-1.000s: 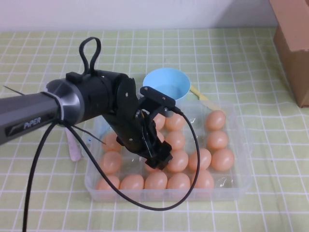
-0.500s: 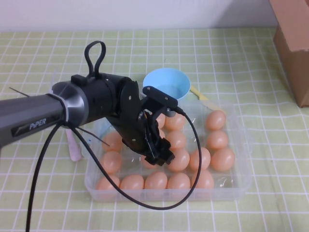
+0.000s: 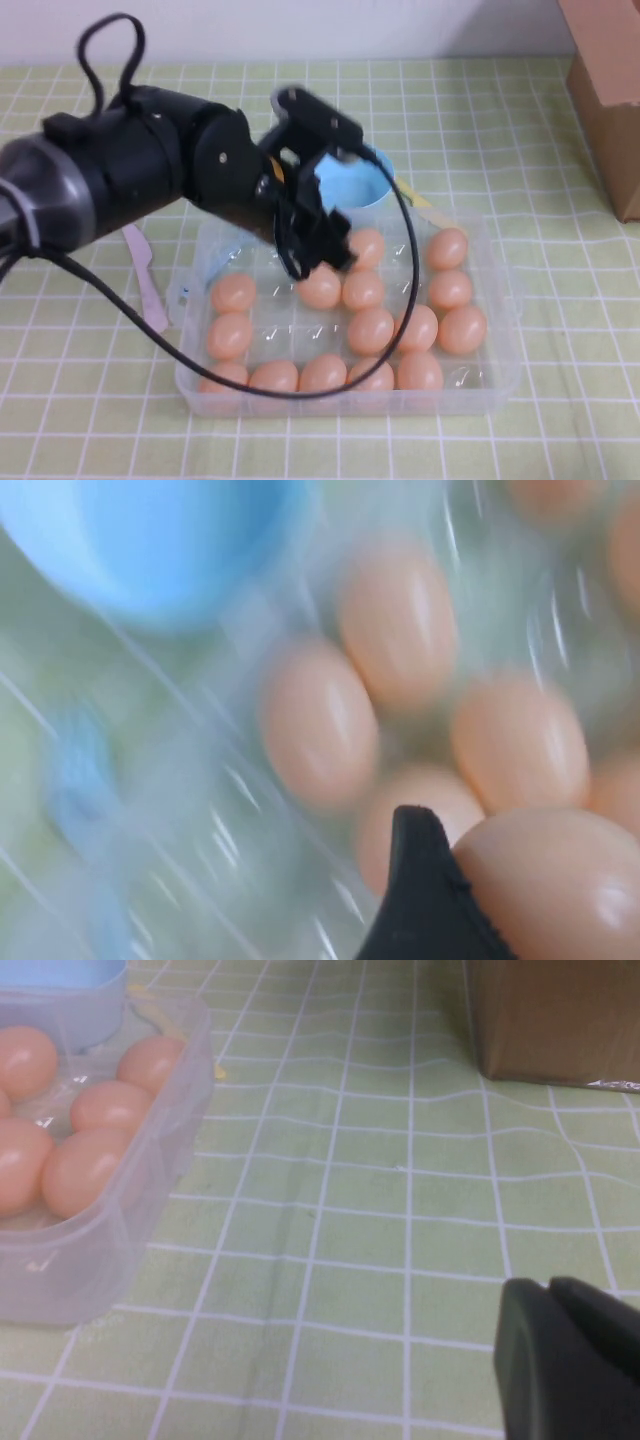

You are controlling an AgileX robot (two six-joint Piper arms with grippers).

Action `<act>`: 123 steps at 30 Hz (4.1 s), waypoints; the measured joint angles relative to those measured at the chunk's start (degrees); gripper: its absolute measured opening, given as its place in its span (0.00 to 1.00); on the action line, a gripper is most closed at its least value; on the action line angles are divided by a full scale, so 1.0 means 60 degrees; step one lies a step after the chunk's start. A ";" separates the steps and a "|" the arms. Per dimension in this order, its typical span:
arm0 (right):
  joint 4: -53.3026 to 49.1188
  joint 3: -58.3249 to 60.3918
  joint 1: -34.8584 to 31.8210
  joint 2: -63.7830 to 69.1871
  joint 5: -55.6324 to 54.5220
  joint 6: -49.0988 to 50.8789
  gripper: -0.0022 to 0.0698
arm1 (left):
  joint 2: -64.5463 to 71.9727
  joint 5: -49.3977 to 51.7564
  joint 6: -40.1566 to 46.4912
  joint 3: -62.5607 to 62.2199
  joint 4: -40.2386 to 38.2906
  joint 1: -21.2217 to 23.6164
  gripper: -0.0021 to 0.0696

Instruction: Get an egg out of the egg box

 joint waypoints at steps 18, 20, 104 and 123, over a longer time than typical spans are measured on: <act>0.0000 0.0000 0.0000 0.0000 0.0000 0.0000 0.01 | 0.2712 -0.8723 -0.1159 0.0000 0.0201 0.0472 0.55; 0.0000 0.0000 0.0000 0.0000 0.0000 0.0000 0.01 | 0.2979 -0.8961 -0.1366 0.0000 0.0223 0.0568 0.55; 0.0000 0.0000 0.0000 0.0000 0.0000 0.0000 0.01 | -1.6399 -0.3925 -0.2349 1.2944 0.0560 0.5238 0.03; 0.0000 0.0000 0.0000 0.0000 0.0000 0.0000 0.01 | -1.6399 -0.2822 -0.0833 1.2964 0.0633 0.5273 0.02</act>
